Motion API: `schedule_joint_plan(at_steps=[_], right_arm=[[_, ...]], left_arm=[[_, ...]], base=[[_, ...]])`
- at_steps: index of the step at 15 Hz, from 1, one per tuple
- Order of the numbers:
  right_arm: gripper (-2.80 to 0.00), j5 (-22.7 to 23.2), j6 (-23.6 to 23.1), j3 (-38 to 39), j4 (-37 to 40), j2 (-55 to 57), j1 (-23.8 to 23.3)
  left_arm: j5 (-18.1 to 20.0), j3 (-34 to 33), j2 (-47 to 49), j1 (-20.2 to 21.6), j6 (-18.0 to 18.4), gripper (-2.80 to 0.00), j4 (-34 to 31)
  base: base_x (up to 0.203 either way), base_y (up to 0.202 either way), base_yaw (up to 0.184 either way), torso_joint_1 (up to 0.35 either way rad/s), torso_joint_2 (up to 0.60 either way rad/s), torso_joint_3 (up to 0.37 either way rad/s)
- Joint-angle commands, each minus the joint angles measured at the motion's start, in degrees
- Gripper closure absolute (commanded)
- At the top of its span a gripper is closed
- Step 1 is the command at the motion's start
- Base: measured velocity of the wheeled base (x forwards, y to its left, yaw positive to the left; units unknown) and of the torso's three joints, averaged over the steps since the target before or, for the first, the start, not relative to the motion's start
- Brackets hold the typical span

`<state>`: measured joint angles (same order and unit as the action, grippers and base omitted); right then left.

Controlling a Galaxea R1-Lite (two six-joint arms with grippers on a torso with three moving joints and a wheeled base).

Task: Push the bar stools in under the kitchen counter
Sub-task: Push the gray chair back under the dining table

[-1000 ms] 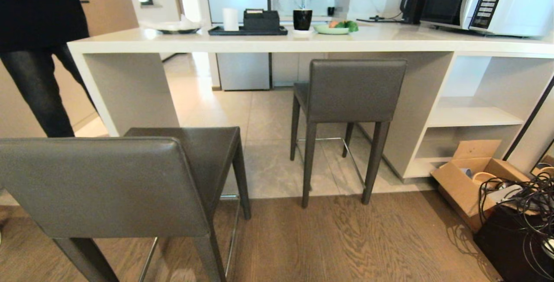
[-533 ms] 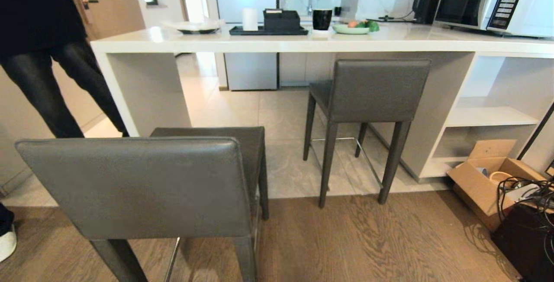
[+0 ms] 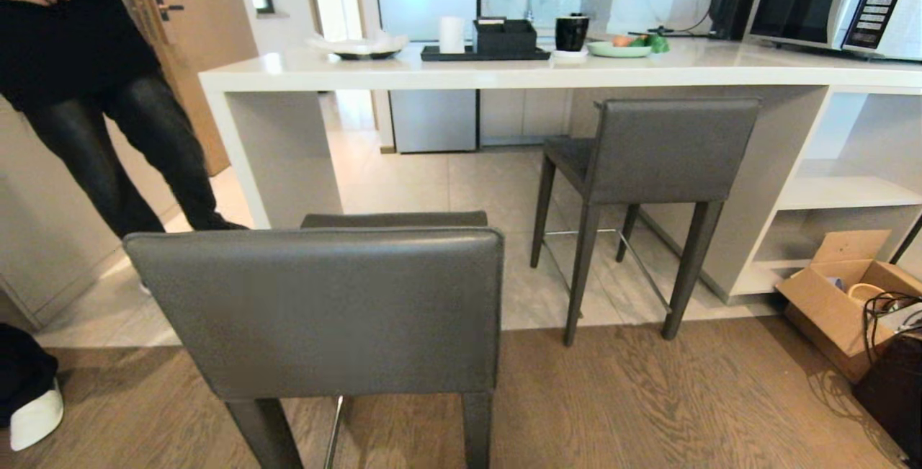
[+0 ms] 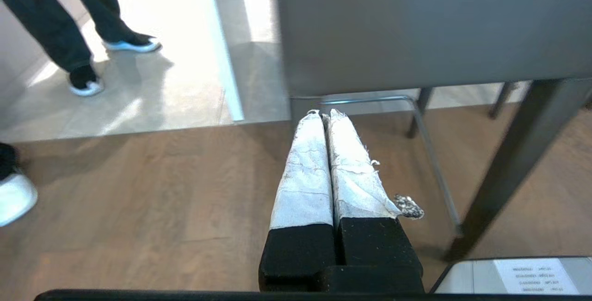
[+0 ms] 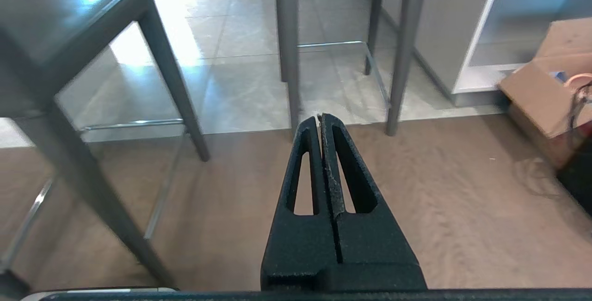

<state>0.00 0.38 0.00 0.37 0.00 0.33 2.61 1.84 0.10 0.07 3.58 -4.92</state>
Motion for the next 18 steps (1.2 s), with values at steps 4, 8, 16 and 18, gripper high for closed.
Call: schedule_joint_plan(at_steps=[4,8,16,18], right_arm=[[0.0,0.0,0.0,0.0,0.0,0.1,0.0],[0.0,0.0,0.1,0.0,0.0,0.1,0.0],[0.0,0.0,0.1,0.0,0.0,0.1,0.0],[0.0,0.0,0.1,0.0,0.0,0.1,0.0]], left_arm=[[0.0,0.0,0.1,0.0,0.0,0.0,0.0],[0.0,0.0,0.1,0.0,0.0,0.0,0.0],[0.0,0.0,0.1,0.0,0.0,0.0,0.0],[0.0,0.0,0.1,0.0,0.0,0.0,0.0]], base=[[0.0,0.196,-0.001,0.0,0.0,0.002],[0.0,0.199,-0.001,0.003,0.0,0.004],[0.0,0.077,-0.001,0.001,0.0,0.001],[0.0,0.0,0.0,0.0,0.0,0.0]])
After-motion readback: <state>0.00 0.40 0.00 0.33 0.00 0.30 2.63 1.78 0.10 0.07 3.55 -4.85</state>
